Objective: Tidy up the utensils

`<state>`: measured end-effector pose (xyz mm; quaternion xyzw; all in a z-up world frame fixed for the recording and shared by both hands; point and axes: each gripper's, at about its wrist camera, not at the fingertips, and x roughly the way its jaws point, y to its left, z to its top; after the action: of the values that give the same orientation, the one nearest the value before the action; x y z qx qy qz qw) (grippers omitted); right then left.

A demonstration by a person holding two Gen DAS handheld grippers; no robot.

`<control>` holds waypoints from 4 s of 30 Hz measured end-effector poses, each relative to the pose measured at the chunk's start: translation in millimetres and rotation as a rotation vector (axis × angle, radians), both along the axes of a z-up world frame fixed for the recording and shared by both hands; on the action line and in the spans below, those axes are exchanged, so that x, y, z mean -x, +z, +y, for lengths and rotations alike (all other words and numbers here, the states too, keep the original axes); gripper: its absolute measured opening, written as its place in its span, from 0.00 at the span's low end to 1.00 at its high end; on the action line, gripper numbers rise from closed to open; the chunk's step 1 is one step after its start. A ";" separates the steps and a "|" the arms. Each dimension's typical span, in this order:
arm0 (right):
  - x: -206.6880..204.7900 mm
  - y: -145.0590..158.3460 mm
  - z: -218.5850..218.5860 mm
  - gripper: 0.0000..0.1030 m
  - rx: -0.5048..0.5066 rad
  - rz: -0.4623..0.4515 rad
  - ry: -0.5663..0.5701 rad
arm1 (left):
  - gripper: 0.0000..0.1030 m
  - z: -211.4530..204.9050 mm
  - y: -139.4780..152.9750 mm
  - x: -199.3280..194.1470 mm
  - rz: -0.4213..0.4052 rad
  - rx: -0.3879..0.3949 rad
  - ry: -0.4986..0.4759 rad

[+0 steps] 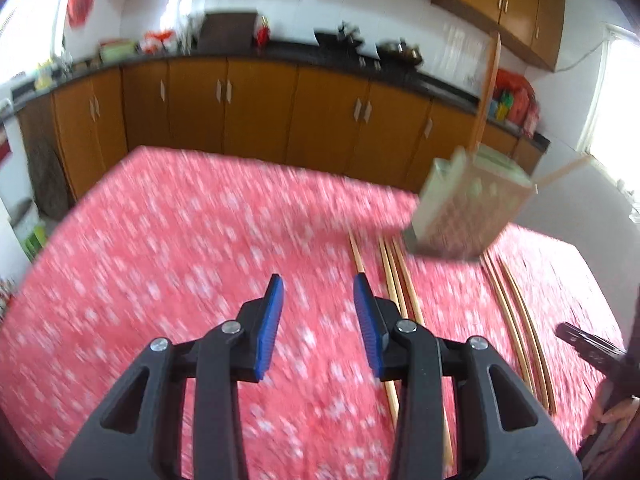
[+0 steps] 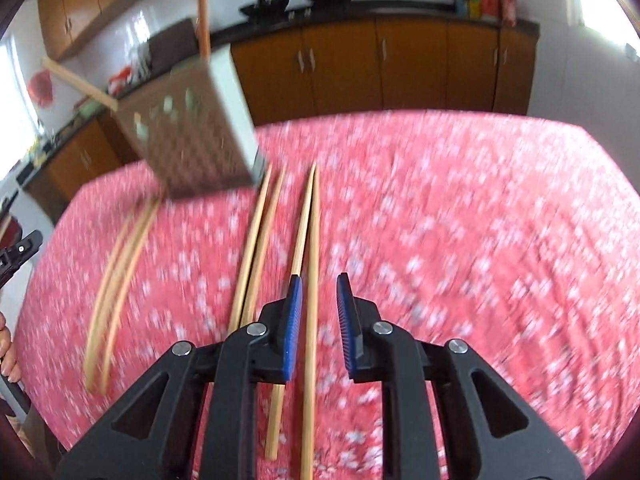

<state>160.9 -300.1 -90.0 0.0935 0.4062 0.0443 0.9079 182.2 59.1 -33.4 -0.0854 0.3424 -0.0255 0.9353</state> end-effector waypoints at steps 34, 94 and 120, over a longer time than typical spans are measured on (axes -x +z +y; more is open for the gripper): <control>-19.7 -26.7 0.3 0.07 0.096 0.033 -0.065 | 0.08 -6.2 -63.0 -32.5 0.192 -0.127 0.003; -12.9 -29.3 -8.8 0.12 0.073 0.019 -0.091 | 0.11 7.1 -58.3 -22.5 0.185 -0.124 -0.015; 31.5 85.6 -33.1 0.07 0.014 -0.326 -0.162 | 0.07 20.1 83.2 12.5 -0.194 -0.057 0.026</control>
<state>129.4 -333.2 -4.5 0.1114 0.2448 -0.0174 0.9630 169.7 79.2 49.8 -0.0601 0.2495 -0.0120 0.9664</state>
